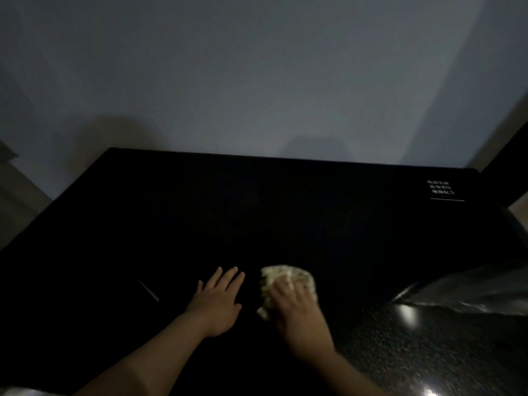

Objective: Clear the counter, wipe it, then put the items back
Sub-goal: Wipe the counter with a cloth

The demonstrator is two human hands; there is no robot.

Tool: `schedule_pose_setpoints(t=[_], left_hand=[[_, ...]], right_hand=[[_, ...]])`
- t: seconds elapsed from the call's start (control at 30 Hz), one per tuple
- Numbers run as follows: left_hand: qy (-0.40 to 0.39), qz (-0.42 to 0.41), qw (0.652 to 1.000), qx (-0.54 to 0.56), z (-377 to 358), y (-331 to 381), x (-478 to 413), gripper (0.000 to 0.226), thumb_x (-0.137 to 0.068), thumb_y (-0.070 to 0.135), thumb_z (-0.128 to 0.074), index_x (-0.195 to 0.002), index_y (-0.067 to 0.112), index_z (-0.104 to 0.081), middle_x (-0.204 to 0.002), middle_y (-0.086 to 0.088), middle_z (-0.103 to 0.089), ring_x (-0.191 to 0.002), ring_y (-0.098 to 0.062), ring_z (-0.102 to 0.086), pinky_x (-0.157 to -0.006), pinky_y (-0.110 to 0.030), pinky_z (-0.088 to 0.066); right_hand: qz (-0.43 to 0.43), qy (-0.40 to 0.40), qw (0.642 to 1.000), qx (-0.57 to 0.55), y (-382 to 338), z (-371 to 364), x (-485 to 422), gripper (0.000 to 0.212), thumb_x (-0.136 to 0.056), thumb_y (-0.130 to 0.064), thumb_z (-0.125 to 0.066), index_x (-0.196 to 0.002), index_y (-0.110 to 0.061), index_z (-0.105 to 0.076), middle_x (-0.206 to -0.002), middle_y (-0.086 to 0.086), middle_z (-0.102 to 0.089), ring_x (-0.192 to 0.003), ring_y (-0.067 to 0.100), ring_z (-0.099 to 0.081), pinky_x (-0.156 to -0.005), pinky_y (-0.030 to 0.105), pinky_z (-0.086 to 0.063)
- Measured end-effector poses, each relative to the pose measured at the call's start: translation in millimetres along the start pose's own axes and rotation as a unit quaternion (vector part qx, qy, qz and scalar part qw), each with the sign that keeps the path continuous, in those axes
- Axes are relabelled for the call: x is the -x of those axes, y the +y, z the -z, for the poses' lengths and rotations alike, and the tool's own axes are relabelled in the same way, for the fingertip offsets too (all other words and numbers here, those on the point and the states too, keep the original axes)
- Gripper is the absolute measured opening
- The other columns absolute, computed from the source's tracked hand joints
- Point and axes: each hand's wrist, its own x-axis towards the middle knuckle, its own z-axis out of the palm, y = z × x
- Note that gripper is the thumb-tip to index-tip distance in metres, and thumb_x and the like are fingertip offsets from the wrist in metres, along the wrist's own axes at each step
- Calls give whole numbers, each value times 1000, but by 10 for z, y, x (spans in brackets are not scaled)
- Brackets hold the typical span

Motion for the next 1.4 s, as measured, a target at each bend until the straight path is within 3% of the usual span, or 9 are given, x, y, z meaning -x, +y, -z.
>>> schedule_pose_setpoints(t=[0.17, 0.33, 0.53, 0.63, 0.8, 1.0, 1.1, 1.23, 1.4], left_hand=[[-10, -6, 1000, 10, 24, 12, 29, 65, -101, 32, -32, -151, 25, 10, -158, 8, 19, -145, -19, 18, -118, -47, 5], [-7, -6, 1000, -1, 4, 4, 46, 65, -101, 33, -32, -151, 26, 10, -158, 9, 18, -146, -19, 16, -119, -46, 5], [17, -29, 999, -5, -68, -89, 49, 63, -100, 34, -33, -151, 29, 5, -158, 12, 14, -146, -16, 14, -118, -43, 4], [9, -55, 998, -13, -114, -150, 172, 62, -101, 33, -32, -151, 28, 5, -158, 12, 14, -146, -15, 14, -119, -43, 5], [12, -84, 996, -19, -238, -256, 377, 60, -102, 31, -30, -152, 26, 3, -159, 11, 12, -146, -16, 12, -120, -43, 3], [60, -80, 995, -4, -393, -368, 569, 55, -103, 27, -26, -153, 25, -4, -159, 11, 5, -147, -13, 7, -120, -38, -1], [60, -95, 994, 5, -435, -477, 689, 53, -103, 25, -26, -153, 23, -7, -160, 11, 3, -147, -13, 5, -120, -38, -2], [78, -100, 992, 1, -538, -620, 824, 52, -103, 24, -26, -152, 23, -9, -160, 10, 0, -147, -13, 3, -120, -36, -3], [99, -79, 992, 1, -614, -747, 898, 51, -103, 21, -28, -152, 24, -13, -160, 9, -3, -147, -13, 0, -119, -31, -12]], right_hand=[[-43, 38, 998, 3, 623, 275, 50, 107, -63, -83, 11, -149, -27, -21, -158, 2, -14, -147, 21, -9, -113, 25, 11], [-208, 144, 967, -36, 652, 151, 23, 55, -95, -40, -34, -146, -19, -32, -154, 9, -28, -144, 29, -21, -119, 38, -2], [87, 70, 994, 17, -227, -143, 260, 50, -89, -33, -39, -139, -29, -43, -145, -10, -40, -133, 13, -40, -117, 29, -12], [-48, 95, 994, -37, 351, -16, 403, 51, -97, -35, -45, -145, -36, -28, -156, -7, -15, -145, 13, -12, -119, 26, -2], [-261, 170, 949, -51, 154, -206, 588, 48, -90, -26, -42, -136, -15, -50, -143, 12, -45, -134, 34, -41, -116, 45, -20], [-20, 77, 997, 19, -874, -540, 797, 48, -78, -43, -39, -124, -31, -48, -121, -9, -65, -111, 16, -63, -107, 29, -29], [-143, 136, 980, 32, -336, -440, 1011, 51, -85, -49, -37, -126, -23, -56, -127, 6, -62, -117, 27, -59, -98, 39, -46], [-348, 169, 921, -49, -468, -421, 1056, 51, -93, -30, -37, -141, -15, -42, -149, 12, -38, -139, 35, -31, -116, 44, -19], [-73, 117, 990, -37, -1681, -748, 890, 51, -72, -41, -39, -114, -29, -66, -115, -7, -69, -108, 18, -65, -93, 32, -49]])
